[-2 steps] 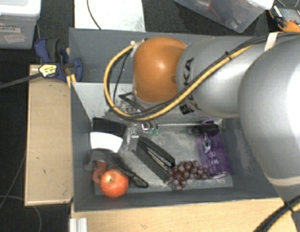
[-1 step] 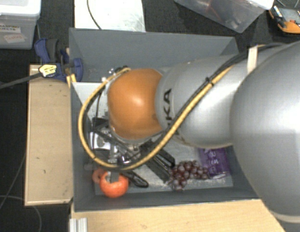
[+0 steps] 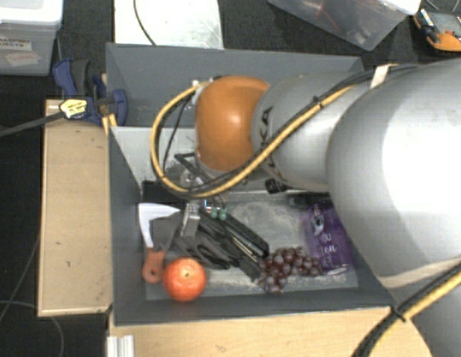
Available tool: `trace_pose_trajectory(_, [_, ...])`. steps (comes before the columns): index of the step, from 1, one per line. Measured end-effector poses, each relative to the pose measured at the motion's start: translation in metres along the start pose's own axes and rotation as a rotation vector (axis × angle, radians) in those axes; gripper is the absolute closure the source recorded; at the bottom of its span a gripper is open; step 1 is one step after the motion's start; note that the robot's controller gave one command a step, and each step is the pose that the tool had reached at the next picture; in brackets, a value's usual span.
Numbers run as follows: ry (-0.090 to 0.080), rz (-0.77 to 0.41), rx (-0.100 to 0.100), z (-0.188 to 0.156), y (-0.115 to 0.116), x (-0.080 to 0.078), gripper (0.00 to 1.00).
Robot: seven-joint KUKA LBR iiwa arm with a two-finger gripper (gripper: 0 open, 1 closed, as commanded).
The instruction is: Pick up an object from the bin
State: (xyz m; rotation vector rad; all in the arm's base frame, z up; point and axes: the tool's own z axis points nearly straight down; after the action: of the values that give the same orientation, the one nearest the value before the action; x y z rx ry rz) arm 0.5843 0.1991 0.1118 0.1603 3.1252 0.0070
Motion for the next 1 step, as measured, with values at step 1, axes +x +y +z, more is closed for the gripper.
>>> trace_pose_trajectory(1, [-0.038, -0.478, -0.013, 0.0072, 0.0166, 0.0736, 0.00])
